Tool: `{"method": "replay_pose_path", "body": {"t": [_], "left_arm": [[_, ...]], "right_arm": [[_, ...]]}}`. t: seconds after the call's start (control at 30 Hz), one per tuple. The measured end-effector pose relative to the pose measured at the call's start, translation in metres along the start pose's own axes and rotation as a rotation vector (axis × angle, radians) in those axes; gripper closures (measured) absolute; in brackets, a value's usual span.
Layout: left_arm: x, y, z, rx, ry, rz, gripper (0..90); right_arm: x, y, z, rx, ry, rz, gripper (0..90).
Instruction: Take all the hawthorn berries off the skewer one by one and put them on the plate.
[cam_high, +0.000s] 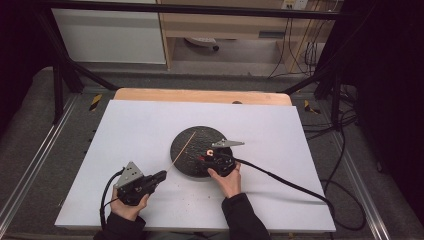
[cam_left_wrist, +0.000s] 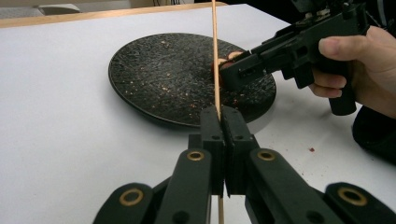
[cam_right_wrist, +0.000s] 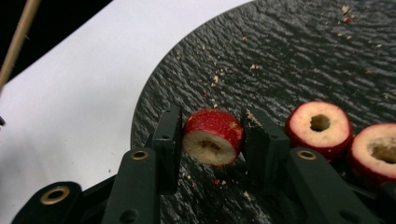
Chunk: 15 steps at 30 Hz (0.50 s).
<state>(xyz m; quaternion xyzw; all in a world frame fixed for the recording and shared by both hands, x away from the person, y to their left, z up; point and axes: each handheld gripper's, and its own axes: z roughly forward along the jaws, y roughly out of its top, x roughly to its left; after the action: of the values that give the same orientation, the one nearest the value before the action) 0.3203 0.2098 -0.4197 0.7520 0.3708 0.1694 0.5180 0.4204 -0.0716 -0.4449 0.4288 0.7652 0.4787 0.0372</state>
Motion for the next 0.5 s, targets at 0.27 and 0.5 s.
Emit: {"method": "replay_pose_path", "body": {"t": [0.27, 0.5], "left_arm": [[-0.0004, -0.0003, 0.0011, 0.006, -0.004, 0.004, 88.4], [-0.0005, 0.0000, 0.0006, 0.006, -0.004, 0.005, 88.4]], "right_arm": [[0.0001, -0.0065, 0.0054, 0.018, -0.013, -0.018, 60.2], [0.0023, -0.0024, -0.0017, 0.004, -0.009, -0.034, 55.1]]}}
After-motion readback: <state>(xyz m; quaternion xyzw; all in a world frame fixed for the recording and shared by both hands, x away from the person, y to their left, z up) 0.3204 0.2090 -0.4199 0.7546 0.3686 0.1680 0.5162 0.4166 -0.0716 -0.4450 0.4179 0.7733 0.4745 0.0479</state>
